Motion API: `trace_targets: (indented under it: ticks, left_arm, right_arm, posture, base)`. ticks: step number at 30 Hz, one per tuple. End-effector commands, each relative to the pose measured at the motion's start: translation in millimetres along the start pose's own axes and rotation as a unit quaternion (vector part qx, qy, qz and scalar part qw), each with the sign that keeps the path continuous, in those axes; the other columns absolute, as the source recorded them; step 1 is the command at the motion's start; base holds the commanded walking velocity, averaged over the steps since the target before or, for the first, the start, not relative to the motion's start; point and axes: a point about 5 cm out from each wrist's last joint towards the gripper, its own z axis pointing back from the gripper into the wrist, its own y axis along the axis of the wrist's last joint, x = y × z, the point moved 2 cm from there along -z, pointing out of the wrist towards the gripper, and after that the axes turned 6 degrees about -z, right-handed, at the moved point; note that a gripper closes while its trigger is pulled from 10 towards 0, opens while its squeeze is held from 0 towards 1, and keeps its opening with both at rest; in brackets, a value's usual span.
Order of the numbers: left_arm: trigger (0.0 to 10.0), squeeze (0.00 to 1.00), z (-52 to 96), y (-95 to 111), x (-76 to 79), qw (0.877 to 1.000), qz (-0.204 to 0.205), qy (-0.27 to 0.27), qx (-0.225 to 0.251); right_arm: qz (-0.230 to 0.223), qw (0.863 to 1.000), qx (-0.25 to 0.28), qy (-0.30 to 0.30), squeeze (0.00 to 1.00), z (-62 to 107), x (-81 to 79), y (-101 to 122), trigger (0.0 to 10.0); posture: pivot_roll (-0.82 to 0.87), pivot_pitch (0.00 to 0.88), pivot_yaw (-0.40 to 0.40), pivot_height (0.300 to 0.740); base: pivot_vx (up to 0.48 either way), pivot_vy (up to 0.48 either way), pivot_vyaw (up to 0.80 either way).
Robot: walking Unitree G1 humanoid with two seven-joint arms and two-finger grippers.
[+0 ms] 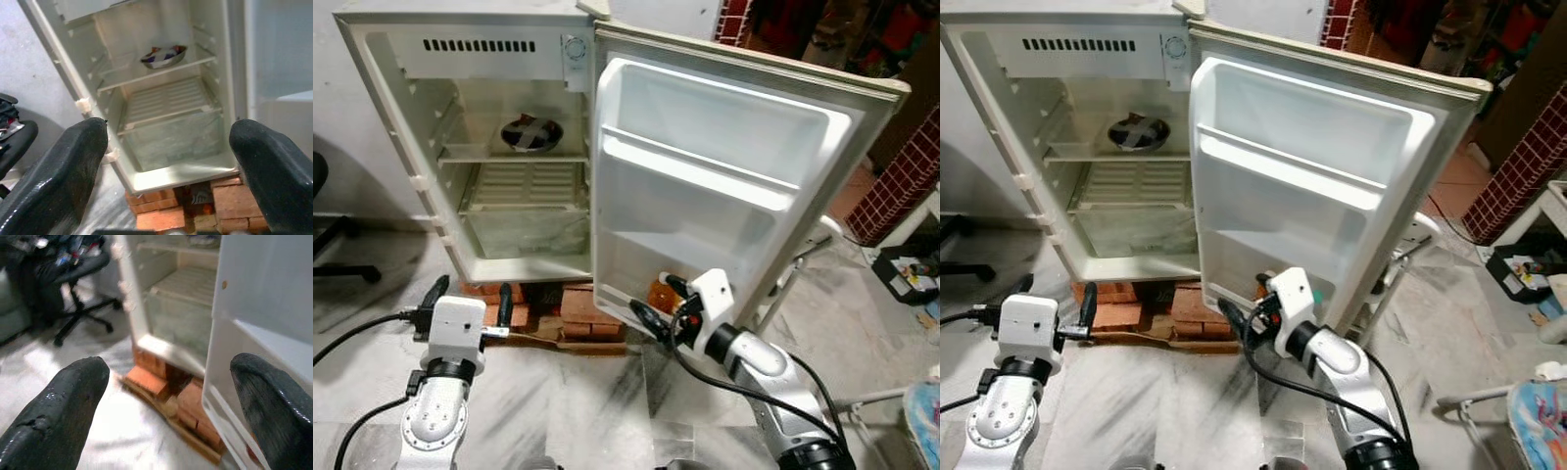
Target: Restocking fridge
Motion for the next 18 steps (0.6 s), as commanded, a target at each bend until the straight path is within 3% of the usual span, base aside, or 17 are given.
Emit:
trace_targets:
  ticks: [1, 7, 12, 18]
  left_arm:
    - [10.0, 0.0, 0.7, 2, 3.0, 1.0, 0.005, -0.006, 0.005]
    - [10.0, 0.0, 1.7, 2, 3.4, 1.0, 0.005, -0.007, 0.002]
    - [10.0, 0.0, 2.3, 2, 6.1, 1.0, 0.004, -0.011, 0.003]
    - [10.0, 0.0, 4.2, 1, 6.6, 1.0, 0.001, -0.004, -0.001]
  right_arm:
    - [0.016, 0.999, -0.029, 0.005, 0.0, 4.6, 5.2, -5, 10.0]
    - [0.048, 0.996, -0.066, -0.031, 0.0, 5.8, 20.1, -13, 10.0]
    - [0.046, 0.996, -0.069, -0.033, 0.0, 8.0, 23.2, -14, 10.0]
    - [0.054, 0.996, -0.066, -0.039, 0.0, 7.7, 25.7, -13, 10.0]
  posture:
    - [0.05, 0.036, -0.029, 0.74]
    - [0.05, 0.042, -0.03, 0.74]
    - [0.05, 0.047, -0.032, 0.74]
    - [0.05, 0.05, -0.032, 0.74]
  base:
    - [0.0, -0.48, 0.0]
    - [0.0, -0.48, 0.0]
    - [0.0, -0.48, 0.0]
    - [0.0, -0.11, 0.0]
